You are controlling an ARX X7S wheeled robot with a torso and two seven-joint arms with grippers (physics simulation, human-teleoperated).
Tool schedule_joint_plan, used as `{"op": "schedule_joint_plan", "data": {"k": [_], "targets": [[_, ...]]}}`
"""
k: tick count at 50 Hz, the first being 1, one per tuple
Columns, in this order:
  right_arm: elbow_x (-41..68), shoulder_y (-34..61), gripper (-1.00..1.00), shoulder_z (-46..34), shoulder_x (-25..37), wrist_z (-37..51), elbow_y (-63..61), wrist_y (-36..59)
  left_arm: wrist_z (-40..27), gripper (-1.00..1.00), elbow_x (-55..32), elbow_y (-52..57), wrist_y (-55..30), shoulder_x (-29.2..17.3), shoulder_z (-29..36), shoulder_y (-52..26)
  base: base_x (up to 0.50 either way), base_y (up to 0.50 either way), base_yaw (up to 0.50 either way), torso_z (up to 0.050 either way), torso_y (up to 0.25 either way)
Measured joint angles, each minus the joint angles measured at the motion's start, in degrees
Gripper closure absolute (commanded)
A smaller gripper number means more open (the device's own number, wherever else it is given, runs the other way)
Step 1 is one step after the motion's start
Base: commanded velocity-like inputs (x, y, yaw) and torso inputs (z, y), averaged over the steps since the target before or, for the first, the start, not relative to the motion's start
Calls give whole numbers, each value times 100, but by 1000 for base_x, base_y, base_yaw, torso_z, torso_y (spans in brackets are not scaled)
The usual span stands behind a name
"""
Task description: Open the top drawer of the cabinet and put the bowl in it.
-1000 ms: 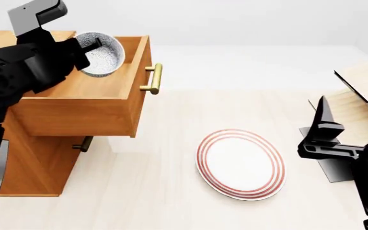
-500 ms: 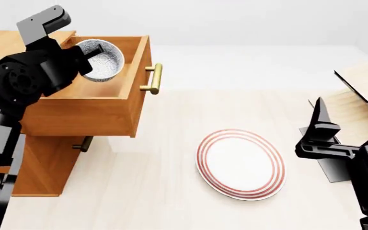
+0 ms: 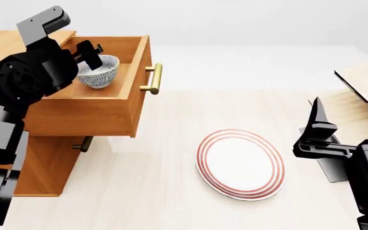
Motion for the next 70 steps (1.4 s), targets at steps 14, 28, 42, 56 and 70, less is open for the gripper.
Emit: {"op": "schedule_joint_plan", "data": {"k": [14,28,42,56,70], "targets": [[-42,-44,-100,-23,-10,-26,20,-53,-64,-100,-81,223,-53,-72,-67,66,0,0,0,0,1],[-43,-20,-100,-70,2,-11,30,-56,-790,-100,-182,1978,-255,-548,-157,190,0,0,0,0,0],[90,14,-100,-35,77,100,-131,-23,-1545,-100,-612,4602,-835,-1337,-234,455,0,0,0,0,0],[277,99,-100,6,158,251,-431,-28,-2006,-100,-1300,7205,-939,-2409,-607,1409,0,0,0,0,0],[678,190,-100,-189,830,804,-825,-474,-2226,-100,-1814,9185,-460,-3555,-1272,2752,0,0,0,0,0]]}}
